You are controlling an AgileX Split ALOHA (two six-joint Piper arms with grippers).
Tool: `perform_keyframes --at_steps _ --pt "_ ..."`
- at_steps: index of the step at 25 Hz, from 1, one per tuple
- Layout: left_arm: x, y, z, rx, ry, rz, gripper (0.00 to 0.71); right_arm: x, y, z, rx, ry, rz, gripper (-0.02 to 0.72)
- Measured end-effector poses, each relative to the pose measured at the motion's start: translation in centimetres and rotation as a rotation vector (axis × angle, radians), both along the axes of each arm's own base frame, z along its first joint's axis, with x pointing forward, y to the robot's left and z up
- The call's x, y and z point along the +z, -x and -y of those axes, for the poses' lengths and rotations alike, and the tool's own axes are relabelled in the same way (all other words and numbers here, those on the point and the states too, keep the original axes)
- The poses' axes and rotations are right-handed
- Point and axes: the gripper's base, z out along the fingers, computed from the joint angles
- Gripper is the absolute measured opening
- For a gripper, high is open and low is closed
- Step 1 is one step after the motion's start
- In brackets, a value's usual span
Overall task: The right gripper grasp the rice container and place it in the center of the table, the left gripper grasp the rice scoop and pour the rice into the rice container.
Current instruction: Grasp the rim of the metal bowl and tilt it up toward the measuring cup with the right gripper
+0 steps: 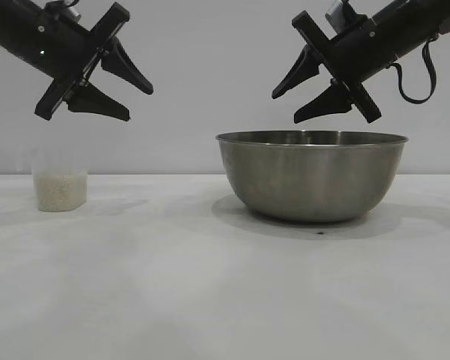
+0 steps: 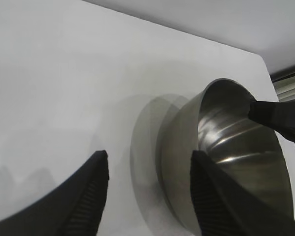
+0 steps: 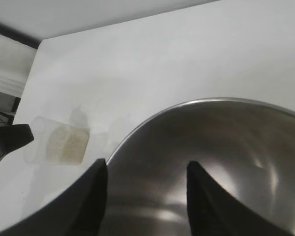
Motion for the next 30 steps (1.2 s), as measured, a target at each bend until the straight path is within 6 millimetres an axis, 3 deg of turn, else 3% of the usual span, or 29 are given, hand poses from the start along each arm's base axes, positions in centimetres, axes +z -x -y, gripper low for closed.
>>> perform_keyframes --at_steps 20,30 --pt "0.0 0.0 0.1 -0.008 0.006 0.000 0.327 0.3 0.1 -0.2 0.008 -0.038 -0.009 0.321" --pt "0.3 0.4 0.5 -0.057 0.043 -0.003 0.327 3.2 -0.2 -0.8 0.105 -0.078 0.003 0.321"
